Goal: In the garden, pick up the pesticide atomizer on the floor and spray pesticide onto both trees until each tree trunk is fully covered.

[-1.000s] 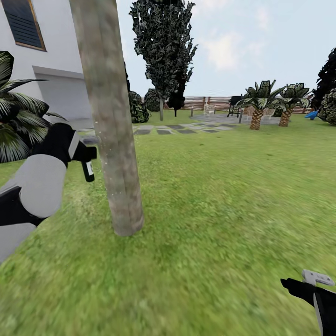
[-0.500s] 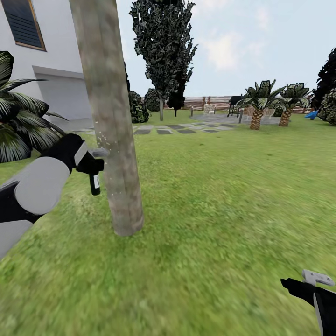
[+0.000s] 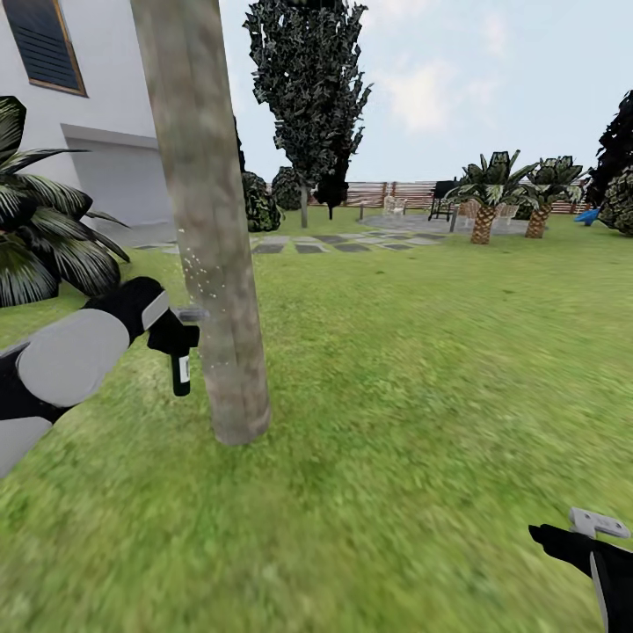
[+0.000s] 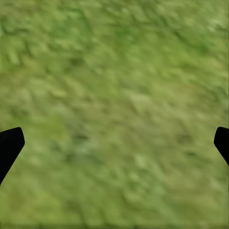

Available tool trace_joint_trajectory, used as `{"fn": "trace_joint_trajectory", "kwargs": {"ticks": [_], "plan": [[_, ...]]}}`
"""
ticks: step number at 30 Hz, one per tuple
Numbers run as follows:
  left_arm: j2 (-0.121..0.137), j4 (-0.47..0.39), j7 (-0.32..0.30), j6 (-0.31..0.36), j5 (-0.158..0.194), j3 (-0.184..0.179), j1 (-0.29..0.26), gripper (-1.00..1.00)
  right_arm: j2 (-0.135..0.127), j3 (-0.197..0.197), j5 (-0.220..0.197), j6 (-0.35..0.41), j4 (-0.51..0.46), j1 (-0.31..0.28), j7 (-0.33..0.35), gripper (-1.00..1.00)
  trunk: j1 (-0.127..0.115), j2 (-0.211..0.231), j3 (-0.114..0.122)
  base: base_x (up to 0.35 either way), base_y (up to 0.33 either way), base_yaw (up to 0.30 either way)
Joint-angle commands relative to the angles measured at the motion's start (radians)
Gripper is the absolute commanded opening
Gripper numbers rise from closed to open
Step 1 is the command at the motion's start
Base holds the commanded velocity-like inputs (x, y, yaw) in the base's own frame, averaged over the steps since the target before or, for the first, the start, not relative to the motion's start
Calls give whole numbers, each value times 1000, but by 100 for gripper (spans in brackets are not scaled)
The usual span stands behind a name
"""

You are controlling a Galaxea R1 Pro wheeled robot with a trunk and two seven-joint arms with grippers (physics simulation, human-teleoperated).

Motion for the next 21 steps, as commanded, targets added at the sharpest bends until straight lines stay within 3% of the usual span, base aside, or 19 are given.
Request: {"fn": "trace_joint_trajectory", "kwargs": {"ticks": [1,11,14,21], "plan": [[0,9,-10,3,-12,1,0,-100,0,-3,11,3,-2,-1,9,100,0,0,-1,0,0,0],[-2,24,-11,-17,-13,1,94,-100,0,-3,11,3,-2,-1,9,100,0,0,-1,0,0,0],[-2,25,-11,-54,-14,2,113,-100,0,-3,11,3,-2,-1,9,100,0,0,-1,0,0,0],[2,-27,3,-62,-15,1,130,-100,0,-3,11,3,-1,-1,9,100,0,0,-1,0,0,0]]}}
